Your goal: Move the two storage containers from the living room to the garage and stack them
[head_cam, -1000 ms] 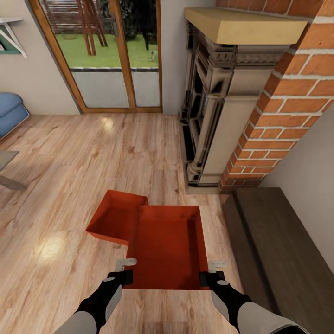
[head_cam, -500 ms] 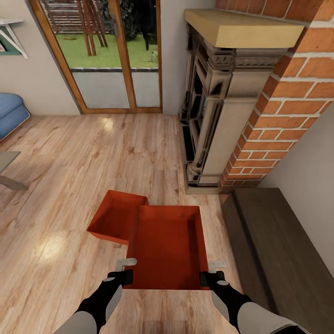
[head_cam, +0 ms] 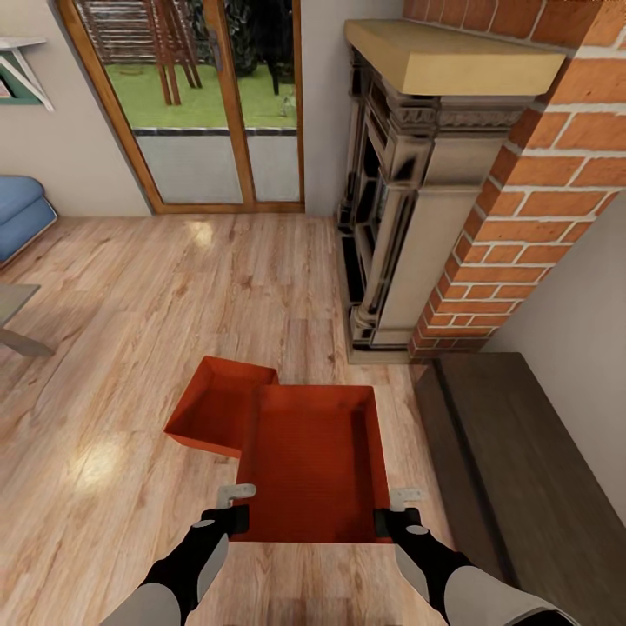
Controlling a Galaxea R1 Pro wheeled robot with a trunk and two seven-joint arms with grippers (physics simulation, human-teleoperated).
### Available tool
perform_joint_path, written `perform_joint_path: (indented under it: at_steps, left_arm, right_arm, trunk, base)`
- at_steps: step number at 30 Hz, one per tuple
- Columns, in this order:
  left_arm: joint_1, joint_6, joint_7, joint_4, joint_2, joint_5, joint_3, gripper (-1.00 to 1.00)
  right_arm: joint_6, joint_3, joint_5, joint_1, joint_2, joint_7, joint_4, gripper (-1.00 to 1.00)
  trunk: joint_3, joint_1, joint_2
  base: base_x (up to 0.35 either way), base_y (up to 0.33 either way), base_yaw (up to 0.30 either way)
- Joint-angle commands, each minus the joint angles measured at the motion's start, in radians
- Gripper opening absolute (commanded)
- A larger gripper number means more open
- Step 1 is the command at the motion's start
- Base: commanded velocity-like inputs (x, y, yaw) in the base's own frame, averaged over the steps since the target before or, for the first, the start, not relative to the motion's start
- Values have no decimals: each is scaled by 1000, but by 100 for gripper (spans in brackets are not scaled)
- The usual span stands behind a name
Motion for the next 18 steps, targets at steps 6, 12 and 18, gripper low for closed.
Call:
perform_joint_path:
  at_steps: [6,12,18]
  left_arm:
    - [0,7,16,-4,4,-18,10,-100]
    - [0,7,16,-4,4,-18,10,-100]
    - [0,7,15,-4,4,-18,10,-100]
  right_arm:
    - [-7,-4,-8,-1,-4,-5,2,-100]
    - [-8,-4,-8,-1,-3,-7,2,-100]
    - [-8,-4,-8,-1,-3,-7,2,-100]
  trunk:
    - [18,-23,41]
    - [37,-46,83]
    - [37,-46,83]
  base:
    - [0,0,0]
    - [0,0,0]
    - [0,0,0]
